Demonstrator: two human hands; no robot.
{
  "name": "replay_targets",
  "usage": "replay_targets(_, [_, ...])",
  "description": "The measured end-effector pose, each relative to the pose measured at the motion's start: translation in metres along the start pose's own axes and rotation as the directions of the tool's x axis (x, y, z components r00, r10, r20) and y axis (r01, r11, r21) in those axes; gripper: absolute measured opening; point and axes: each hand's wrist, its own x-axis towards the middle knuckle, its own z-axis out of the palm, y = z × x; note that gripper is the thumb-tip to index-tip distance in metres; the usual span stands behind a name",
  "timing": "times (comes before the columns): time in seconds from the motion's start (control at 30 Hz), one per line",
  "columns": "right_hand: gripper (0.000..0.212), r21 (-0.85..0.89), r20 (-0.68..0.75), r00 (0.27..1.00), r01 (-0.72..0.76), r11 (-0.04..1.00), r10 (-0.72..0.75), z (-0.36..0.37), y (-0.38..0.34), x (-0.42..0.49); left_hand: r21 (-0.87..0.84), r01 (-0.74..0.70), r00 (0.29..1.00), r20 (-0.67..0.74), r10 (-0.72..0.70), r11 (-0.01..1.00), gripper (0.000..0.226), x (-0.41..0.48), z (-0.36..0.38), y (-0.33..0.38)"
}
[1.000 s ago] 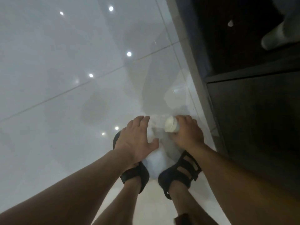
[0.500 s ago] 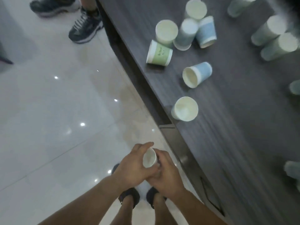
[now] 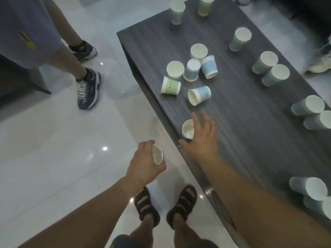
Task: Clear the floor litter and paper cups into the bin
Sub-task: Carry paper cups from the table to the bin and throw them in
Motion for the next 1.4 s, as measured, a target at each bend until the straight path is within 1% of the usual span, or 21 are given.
replay_targets(0.03, [0.100,-0.026,0.056,0.998,0.013,1.000,-0.011,0.003,0.002,0.006,0.012,-0.009,1.000,-0.001,0.009,1.000,0.081,-0.002,-0.001,0.001])
replay_targets(0.1, [0.089,-0.067,0.132,0.990,0.067,0.996,-0.057,0.008,0.005,0.011,0.026,-0.013,1.000,0.001,0.013,1.000,0.081,-0.008,-0.005,0.003])
replay_targets(0.17, [0.079,-0.063,0.156,0.985,0.084,0.995,-0.073,0.007,0.007,0.008,0.030,-0.003,1.000,0.000,0.003,1.000,0.082,-0.014,-0.010,0.007])
replay_targets(0.23, [0.073,0.013,0.119,0.992,0.045,0.999,-0.046,-0.001,0.009,-0.005,0.041,-0.006,1.000,0.002,0.006,0.999,0.083,-0.021,-0.017,0.016])
replay_targets(0.33, [0.067,0.204,0.007,1.000,-0.017,0.979,0.016,-0.021,0.018,-0.039,0.075,-0.038,0.999,0.018,0.037,0.996,0.084,-0.036,-0.032,0.037])
replay_targets(0.37, [0.066,0.261,-0.036,0.999,-0.030,0.965,0.041,-0.029,0.023,-0.052,0.092,-0.056,0.998,0.028,0.053,0.994,0.084,-0.042,-0.038,0.046])
replay_targets(0.43, [0.068,0.328,-0.064,0.994,-0.062,0.943,0.088,-0.050,0.033,-0.081,0.124,-0.091,0.995,0.049,0.086,0.988,0.084,-0.055,-0.050,0.065])
replay_targets(0.53, [0.076,0.301,-0.056,0.986,-0.136,0.944,0.159,-0.085,0.042,-0.128,0.168,-0.179,0.981,0.099,0.165,0.969,0.083,-0.078,-0.066,0.093])
replay_targets(0.63, [0.071,0.235,-0.035,0.974,-0.210,0.949,0.224,-0.115,0.044,-0.175,0.197,-0.313,0.943,0.185,0.278,0.929,0.085,-0.101,-0.077,0.113])
replay_targets(0.7, [0.067,0.250,-0.016,0.952,-0.293,0.923,0.307,-0.129,0.037,-0.206,0.199,-0.375,0.915,0.236,0.327,0.905,0.084,-0.113,-0.082,0.121])
replay_targets(0.77, [0.062,0.309,-0.047,0.920,-0.357,0.881,0.389,-0.138,0.024,-0.238,0.214,-0.435,0.883,0.294,0.367,0.875,0.083,-0.124,-0.088,0.128])
replay_targets(0.83, [0.058,0.358,-0.095,0.877,-0.411,0.838,0.471,-0.145,0.006,-0.266,0.235,-0.510,0.836,0.360,0.413,0.828,0.083,-0.134,-0.095,0.134])
replay_targets(0.9, [0.060,0.383,-0.117,0.825,-0.476,0.792,0.553,-0.148,-0.011,-0.292,0.251,-0.580,0.785,0.426,0.449,0.775,0.083,-0.145,-0.100,0.139])
replay_targets(1.0, [0.066,0.460,-0.167,0.764,-0.499,0.734,0.624,-0.148,-0.036,-0.331,0.257,-0.683,0.698,0.504,0.508,0.684,0.076,-0.164,-0.104,0.151])
replay_targets(1.07, [0.070,0.493,-0.200,0.721,-0.511,0.704,0.663,-0.147,-0.051,-0.358,0.258,-0.739,0.640,0.556,0.530,0.623,0.077,-0.179,-0.101,0.159])
replay_targets(1.17, [0.071,0.507,-0.275,0.639,-0.538,0.673,0.718,-0.144,-0.069,-0.407,0.234,-0.829,0.523,0.648,0.554,0.508,0.081,-0.213,-0.088,0.170])
replay_targets(1.23, [0.070,0.519,-0.314,0.566,-0.570,0.637,0.762,-0.141,-0.077,-0.441,0.198,-0.878,0.438,0.699,0.565,0.436,0.082,-0.241,-0.075,0.175])
replay_targets(1.4, [0.067,0.563,-0.336,0.382,-0.651,0.509,0.861,-0.123,-0.092,-0.539,0.111,-0.968,0.224,0.792,0.569,0.227,0.087,-0.322,-0.035,0.173])
